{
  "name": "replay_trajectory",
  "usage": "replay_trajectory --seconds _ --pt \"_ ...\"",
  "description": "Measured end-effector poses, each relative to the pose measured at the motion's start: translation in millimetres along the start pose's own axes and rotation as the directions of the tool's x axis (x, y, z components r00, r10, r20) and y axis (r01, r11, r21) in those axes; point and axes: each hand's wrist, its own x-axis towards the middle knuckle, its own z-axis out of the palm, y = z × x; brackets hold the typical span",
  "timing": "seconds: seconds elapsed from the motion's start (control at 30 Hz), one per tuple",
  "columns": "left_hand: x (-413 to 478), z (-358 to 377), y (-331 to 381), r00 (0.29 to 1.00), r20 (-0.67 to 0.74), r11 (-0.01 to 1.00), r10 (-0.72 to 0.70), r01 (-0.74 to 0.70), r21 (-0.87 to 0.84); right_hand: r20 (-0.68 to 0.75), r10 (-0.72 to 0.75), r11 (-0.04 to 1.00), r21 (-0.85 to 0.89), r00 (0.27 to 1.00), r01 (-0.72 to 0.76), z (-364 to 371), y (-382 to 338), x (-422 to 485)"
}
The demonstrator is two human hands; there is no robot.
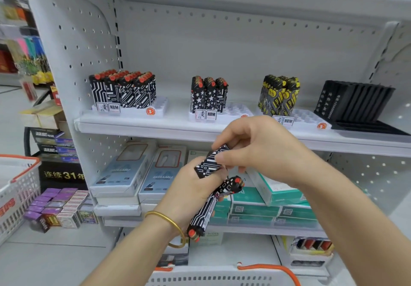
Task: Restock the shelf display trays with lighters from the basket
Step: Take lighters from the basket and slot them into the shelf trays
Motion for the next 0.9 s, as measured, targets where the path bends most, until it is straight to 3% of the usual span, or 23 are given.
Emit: replay_trajectory --seconds 0.17,0.3,0.47,0.6,0.73,0.9 --pt "3.7 -4.6 -6.1 0.997 -0.018 0.997 -0.08 0.08 -0.009 -0.102 0.084 0.967 0.248 0.991 -0.056 -6.9 6.2 -3.3" --pt "4.9 -5.9 -7.4 0.996 0.001 0.991 -0.09 0.089 -0.1 -0.05 0.142 0.915 0.387 0.989 -0.112 -7.9 11.4 -7.7" --pt "3.3 -7.4 -5.8 0.998 -0.001 0.991 -0.06 0.06 -0.12 -0.028 0.095 0.874 0.48 0.995 -0.07 -3.9 16.1 -13.5" --pt "2.9 -8.4 -6.1 0.998 -0.012 0.988 -0.063 0.06 -0.145 -0.075 0.031 0.886 0.464 0.997 0.007 -2.7 12.2 -12.3" --pt "3.2 -7.6 -5.1 0.996 -0.017 0.976 -0.083 0.078 -0.202 -0.243 -0.031 0.891 0.433 0.97 0.137 -8.7 -1.6 0.9" --pt "2.4 -5.9 -2.8 0.995 -0.016 0.967 -0.096 0.089 -0.24 -0.421 -0.164 0.977 0.055 0.892 0.205 -21.1 -4.8 42.1"
